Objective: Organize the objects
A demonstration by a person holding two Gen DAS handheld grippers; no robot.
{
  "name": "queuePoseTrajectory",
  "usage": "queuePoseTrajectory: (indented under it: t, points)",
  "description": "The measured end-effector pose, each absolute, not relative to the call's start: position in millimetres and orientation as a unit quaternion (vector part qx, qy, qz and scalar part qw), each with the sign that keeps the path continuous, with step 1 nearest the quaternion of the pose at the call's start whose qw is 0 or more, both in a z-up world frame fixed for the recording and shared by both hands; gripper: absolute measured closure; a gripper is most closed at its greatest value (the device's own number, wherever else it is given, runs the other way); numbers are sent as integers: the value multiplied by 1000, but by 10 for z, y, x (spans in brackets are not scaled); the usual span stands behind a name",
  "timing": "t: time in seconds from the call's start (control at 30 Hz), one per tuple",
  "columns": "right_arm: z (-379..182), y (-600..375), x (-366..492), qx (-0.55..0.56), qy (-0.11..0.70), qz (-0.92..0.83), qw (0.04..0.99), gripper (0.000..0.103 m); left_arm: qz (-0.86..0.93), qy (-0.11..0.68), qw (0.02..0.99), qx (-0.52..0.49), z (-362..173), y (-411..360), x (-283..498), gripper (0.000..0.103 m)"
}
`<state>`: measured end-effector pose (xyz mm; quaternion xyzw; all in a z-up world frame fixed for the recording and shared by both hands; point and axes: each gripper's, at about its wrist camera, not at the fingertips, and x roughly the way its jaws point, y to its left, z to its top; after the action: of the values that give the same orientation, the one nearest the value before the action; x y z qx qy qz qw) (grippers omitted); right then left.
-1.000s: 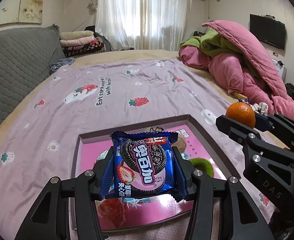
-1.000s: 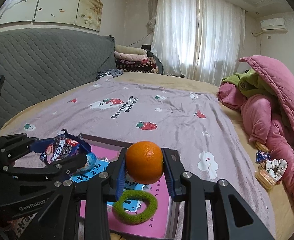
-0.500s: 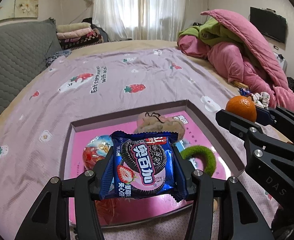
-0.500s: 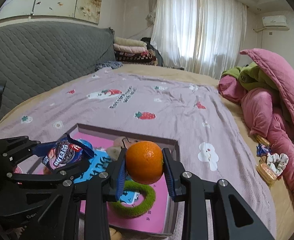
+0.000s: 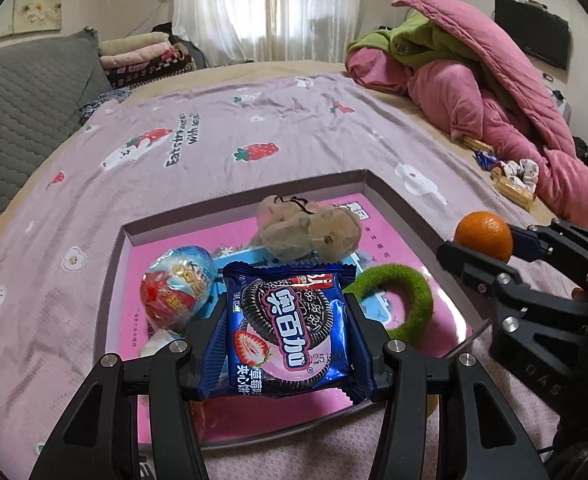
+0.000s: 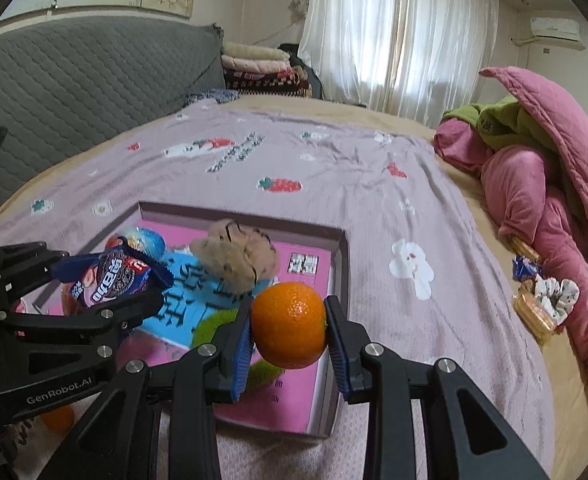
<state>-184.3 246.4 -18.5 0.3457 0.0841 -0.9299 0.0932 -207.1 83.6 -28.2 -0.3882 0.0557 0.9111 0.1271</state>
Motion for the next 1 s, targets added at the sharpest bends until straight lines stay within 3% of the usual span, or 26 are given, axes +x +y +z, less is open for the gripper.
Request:
queuePoseTrajectory:
  t: [0.6,1.0]
  points:
    - [-437,2437,-1816,403,120,-902,101,69,893,70,138,-422,-476,937,-2075,49]
    - [-535,2453,-1877,412,99,-900,103,69,893,72,122,-428,-549,907,-2139,49]
